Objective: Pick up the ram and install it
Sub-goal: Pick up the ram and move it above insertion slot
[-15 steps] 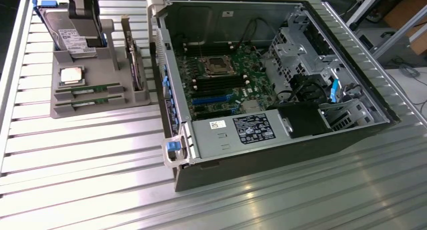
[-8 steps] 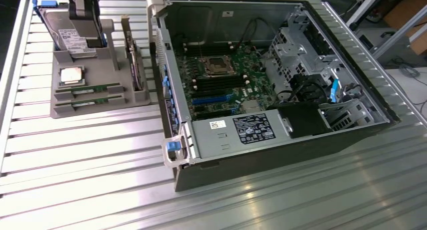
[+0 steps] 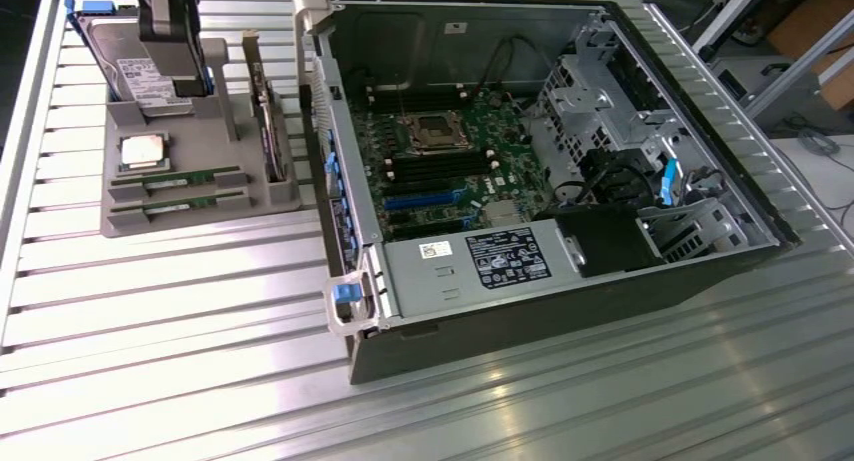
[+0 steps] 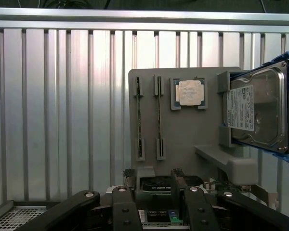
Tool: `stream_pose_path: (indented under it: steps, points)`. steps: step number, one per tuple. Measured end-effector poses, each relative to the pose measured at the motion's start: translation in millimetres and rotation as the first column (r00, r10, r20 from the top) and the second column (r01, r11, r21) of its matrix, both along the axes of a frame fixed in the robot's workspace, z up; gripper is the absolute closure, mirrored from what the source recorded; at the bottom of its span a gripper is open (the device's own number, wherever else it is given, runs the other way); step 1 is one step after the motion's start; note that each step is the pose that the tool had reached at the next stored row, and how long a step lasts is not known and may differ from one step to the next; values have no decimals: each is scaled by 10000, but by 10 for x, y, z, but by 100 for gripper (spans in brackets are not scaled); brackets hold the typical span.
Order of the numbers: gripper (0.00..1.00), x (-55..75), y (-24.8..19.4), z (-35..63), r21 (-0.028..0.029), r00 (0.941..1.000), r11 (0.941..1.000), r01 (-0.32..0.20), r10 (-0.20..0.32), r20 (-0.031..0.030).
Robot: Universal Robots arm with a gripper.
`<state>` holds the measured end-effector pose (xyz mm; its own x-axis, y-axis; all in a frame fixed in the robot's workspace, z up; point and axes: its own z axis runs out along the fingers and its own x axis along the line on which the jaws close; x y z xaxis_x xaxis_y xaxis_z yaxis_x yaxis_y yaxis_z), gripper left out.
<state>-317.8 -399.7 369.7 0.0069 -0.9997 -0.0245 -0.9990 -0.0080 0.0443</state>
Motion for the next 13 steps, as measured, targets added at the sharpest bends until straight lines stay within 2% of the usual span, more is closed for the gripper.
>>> stream_pose_path:
  steps: [13]
  points:
    - [58, 0, 0, -33, 0, 10000, 10000, 0, 0, 1]
